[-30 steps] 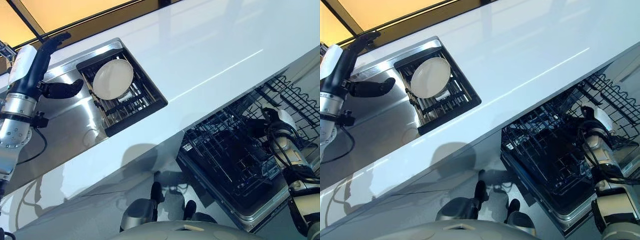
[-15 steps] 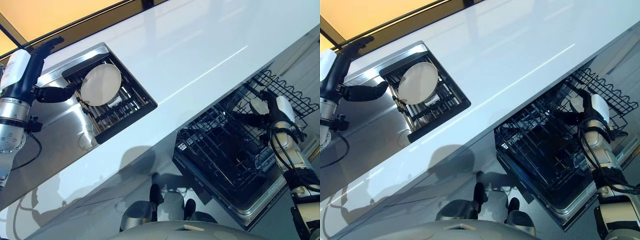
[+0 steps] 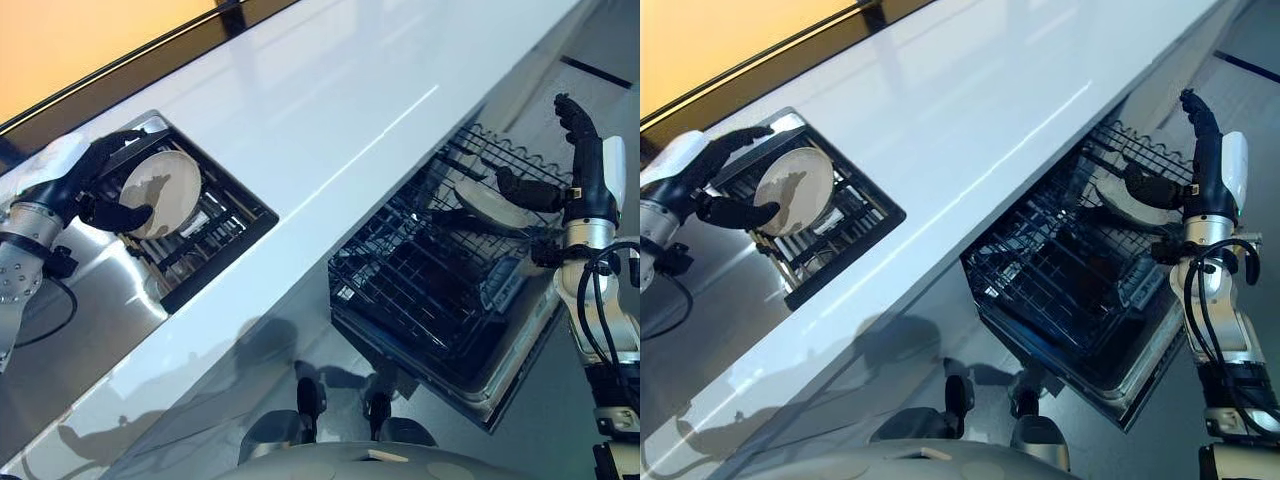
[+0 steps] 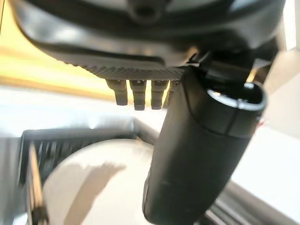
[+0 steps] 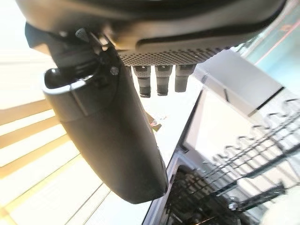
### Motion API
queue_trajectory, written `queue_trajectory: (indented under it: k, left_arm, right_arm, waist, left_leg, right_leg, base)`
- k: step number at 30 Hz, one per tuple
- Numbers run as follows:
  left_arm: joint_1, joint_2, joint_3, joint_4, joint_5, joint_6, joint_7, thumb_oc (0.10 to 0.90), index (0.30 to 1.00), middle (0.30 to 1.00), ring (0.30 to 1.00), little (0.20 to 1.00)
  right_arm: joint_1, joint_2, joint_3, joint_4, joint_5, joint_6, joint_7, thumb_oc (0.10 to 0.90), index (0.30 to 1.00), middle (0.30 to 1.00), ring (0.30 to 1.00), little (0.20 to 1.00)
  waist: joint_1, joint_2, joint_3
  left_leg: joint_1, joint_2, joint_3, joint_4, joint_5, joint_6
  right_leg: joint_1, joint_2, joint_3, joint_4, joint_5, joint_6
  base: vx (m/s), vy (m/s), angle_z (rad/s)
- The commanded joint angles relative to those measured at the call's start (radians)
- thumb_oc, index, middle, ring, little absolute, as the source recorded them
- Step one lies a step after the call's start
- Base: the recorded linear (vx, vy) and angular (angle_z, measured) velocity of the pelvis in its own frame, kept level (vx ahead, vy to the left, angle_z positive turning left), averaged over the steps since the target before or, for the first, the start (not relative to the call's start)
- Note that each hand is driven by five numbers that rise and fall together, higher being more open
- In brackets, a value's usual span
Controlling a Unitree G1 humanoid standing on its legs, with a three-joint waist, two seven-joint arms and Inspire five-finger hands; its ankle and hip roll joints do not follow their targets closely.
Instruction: Pick up plates and place into dishwasher.
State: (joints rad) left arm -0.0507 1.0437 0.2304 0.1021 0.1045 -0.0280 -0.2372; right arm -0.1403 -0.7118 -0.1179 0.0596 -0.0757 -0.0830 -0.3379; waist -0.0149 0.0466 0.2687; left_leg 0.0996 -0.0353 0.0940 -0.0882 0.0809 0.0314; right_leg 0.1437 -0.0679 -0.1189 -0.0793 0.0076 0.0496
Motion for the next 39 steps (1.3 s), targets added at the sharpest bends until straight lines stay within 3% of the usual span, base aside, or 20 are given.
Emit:
queue_trajectory:
  k: [1, 7, 16, 24, 29, 33, 34, 35, 38, 39]
  left_arm:
    - [-0.085, 0.021, 0.064, 0.08, -0.123, 0.075, -0.049, 0.8, 0.9, 0.9, 0.9, 0.9]
    - [-0.068, -0.034, 0.06, 0.073, -0.156, 0.167, -0.08, 0.8, 0.9, 0.9, 0.9, 0.9]
    - [-0.044, -0.154, 0.012, 0.053, -0.083, 0.224, 0.046, 0.8, 0.9, 0.9, 0.9, 0.9]
    - [-0.016, -0.208, -0.036, 0.028, 0.189, 0.263, 0.237, 0.8, 0.9, 0.9, 0.9, 0.9]
    - [0.001, -0.181, -0.052, 0.032, 0.445, 0.32, 0.404, 0.8, 0.9, 0.9, 0.9, 0.9]
    - [0.014, -0.171, -0.079, 0.056, 0.523, 0.335, 0.506, 0.8, 0.9, 0.9, 0.9, 0.9]
    - [0.018, -0.174, -0.084, 0.057, 0.534, 0.336, 0.52, 0.674, 0.792, 0.792, 0.792, 0.774]
    - [0.021, -0.181, -0.091, 0.062, 0.55, 0.333, 0.539, 0.462, 0.611, 0.611, 0.611, 0.562]
    - [0.026, -0.192, -0.099, 0.058, 0.574, 0.336, 0.55, 0.396, 0.554, 0.554, 0.554, 0.496]
    - [0.028, -0.196, -0.1, 0.055, 0.585, 0.335, 0.549, 0.331, 0.498, 0.498, 0.498, 0.431]
  right_arm:
    - [-0.022, -0.042, -0.084, -0.11, 0.015, -0.112, -0.006, 0.8, 0.9, 0.9, 0.9, 0.9]
    - [-0.011, -0.028, -0.091, -0.15, 0.04, -0.121, 0.019, 0.8, 0.9, 0.9, 0.9, 0.9]
    - [0.0, 0.022, -0.069, -0.217, 0.059, -0.147, 0.058, 0.8, 0.9, 0.9, 0.9, 0.9]
    - [0.009, 0.045, -0.041, -0.27, 0.054, -0.163, 0.064, 0.8, 0.9, 0.9, 0.9, 0.9]
    - [0.013, 0.044, -0.026, -0.286, 0.07, -0.176, 0.07, 0.8, 0.9, 0.9, 0.9, 0.9]
    - [0.019, 0.048, -0.006, -0.288, 0.074, -0.194, 0.061, 0.8, 0.9, 0.9, 0.9, 0.9]
    - [0.021, 0.048, -0.004, -0.289, 0.077, -0.197, 0.059, 0.8, 0.9, 0.9, 0.9, 0.9]
    - [0.023, 0.051, -0.001, -0.288, 0.08, -0.201, 0.06, 0.8, 0.9, 0.9, 0.9, 0.9]
    - [0.027, 0.058, 0.003, -0.289, 0.076, -0.201, 0.062, 0.8, 0.9, 0.9, 0.9, 0.9]
    - [0.03, 0.06, 0.002, -0.29, 0.08, -0.199, 0.065, 0.8, 0.9, 0.9, 0.9, 0.9]
  waist:
    - [-0.016, 0.032, -0.149]
    - [-0.018, 0.027, -0.149]
    - [-0.015, 0.011, -0.147]
    - [-0.007, -0.008, -0.139]
    - [-0.002, -0.018, -0.137]
    - [-0.002, -0.025, -0.135]
    - [-0.002, -0.026, -0.135]
    - [-0.003, -0.028, -0.136]
    - [-0.004, -0.031, -0.14]
    - [-0.005, -0.032, -0.141]
  left_leg:
    - [0.03, -0.063, -0.019, 0.022, -0.153, 0.022]
    - [0.03, -0.064, -0.015, 0.024, -0.157, 0.029]
    - [0.028, -0.06, -0.024, 0.023, -0.158, 0.033]
    - [0.019, -0.064, -0.037, 0.056, -0.174, 0.037]
    - [0.013, -0.067, -0.049, 0.075, -0.183, 0.037]
    - [0.013, -0.067, -0.055, 0.081, -0.188, 0.037]
    - [0.014, -0.067, -0.056, 0.082, -0.189, 0.037]
    - [0.015, -0.066, -0.057, 0.082, -0.19, 0.036]
    - [0.017, -0.065, -0.054, 0.082, -0.191, 0.034]
    - [0.017, -0.064, -0.052, 0.082, -0.191, 0.032]
  right_leg:
    - [-0.075, 0.054, -0.019, 0.121, -0.083, 0.049]
    - [-0.08, 0.06, -0.001, 0.122, -0.081, 0.049]
    - [-0.084, 0.068, 0.01, 0.133, -0.09, 0.044]
    - [-0.088, 0.072, 0.009, 0.157, -0.105, 0.034]
    - [-0.089, 0.075, 0.012, 0.163, -0.11, 0.026]
    - [-0.089, 0.077, 0.015, 0.164, -0.11, 0.023]
    - [-0.089, 0.078, 0.016, 0.164, -0.11, 0.023]
    - [-0.088, 0.079, 0.017, 0.163, -0.111, 0.022]
    - [-0.084, 0.082, 0.016, 0.156, -0.109, 0.02]
    - [-0.082, 0.083, 0.016, 0.152, -0.108, 0.02]
  base:
    - [-0.05, 0.047, -0.16]
    - [-0.05, 0.028, -0.09]
    - [-0.03, -0.001, -0.02]
    - [-0.01, -0.027, 0.0]
    - [0.0, -0.038, -0.01]
    - [0.01, -0.038, -0.01]
    - [0.01, -0.044, 0.0]
    - [0.02, -0.035, 0.0]
    - [0.01, -0.011, 0.0]
    - [0.0, 0.0, 0.0]
